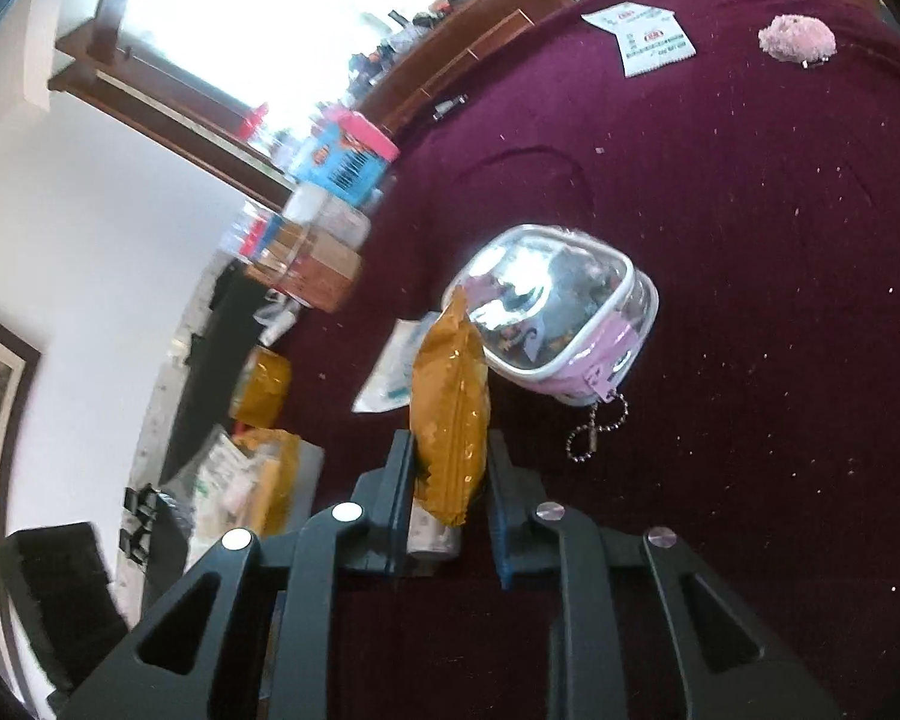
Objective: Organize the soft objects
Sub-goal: 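Grasp the cream tube with the left tool while the right tool grasps the yellow envelope, then place the cream tube and yellow envelope onto the tray with both tools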
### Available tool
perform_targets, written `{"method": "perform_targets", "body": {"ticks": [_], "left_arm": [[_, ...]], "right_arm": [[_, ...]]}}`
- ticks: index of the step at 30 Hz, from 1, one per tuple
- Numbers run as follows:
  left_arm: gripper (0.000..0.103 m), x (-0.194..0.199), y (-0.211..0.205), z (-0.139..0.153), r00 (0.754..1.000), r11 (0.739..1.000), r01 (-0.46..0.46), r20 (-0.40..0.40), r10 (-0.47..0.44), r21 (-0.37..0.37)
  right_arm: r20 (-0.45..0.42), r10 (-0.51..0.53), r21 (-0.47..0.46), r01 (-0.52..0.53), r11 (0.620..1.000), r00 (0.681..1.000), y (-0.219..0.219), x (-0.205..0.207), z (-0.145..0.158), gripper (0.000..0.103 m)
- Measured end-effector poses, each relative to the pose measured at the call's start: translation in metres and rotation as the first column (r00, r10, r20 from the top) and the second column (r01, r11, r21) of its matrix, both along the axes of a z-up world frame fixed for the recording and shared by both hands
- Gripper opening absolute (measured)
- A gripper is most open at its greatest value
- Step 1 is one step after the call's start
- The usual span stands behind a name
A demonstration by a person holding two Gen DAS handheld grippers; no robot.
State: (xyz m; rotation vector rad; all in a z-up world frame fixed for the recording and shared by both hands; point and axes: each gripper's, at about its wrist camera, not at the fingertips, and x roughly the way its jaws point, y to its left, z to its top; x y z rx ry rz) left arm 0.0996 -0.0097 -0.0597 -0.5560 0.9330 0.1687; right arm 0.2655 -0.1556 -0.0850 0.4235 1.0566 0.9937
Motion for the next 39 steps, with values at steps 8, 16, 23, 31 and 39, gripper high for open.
{"method": "perform_targets", "body": {"ticks": [8, 16, 23, 31, 39], "left_arm": [[0.088, 0.047, -0.01, -0.009, 0.999, 0.997, 0.012, -0.05, -0.008, 0.079], [0.044, 0.085, -0.008, -0.038, 0.99, 0.99, 0.008, -0.137, 0.011, 0.139], [0.024, 0.044, -0.005, -0.039, 0.987, 0.996, 0.037, -0.157, -0.024, 0.083], [0.026, 0.02, -0.012, -0.038, 0.985, 0.992, 0.076, -0.165, -0.058, 0.105], [0.025, 0.008, -0.006, -0.035, 0.991, 0.997, 0.048, -0.129, -0.04, 0.055]], "right_arm": [[0.073, -0.133, 0.068, 0.128, 0.989, 0.988, -0.03, -0.001, 0.018, 0.02], [0.038, -0.165, 0.086, 0.161, 0.983, 0.986, -0.038, 0.004, 0.013, 0.02], [0.035, -0.154, 0.078, 0.151, 0.986, 0.987, -0.037, 0.005, 0.013, 0.02], [0.038, -0.135, 0.064, 0.132, 0.989, 0.99, -0.03, 0.004, 0.012, 0.02], [0.04, -0.123, 0.06, 0.12, 0.991, 0.992, -0.029, 0.004, 0.011, 0.02]]}}
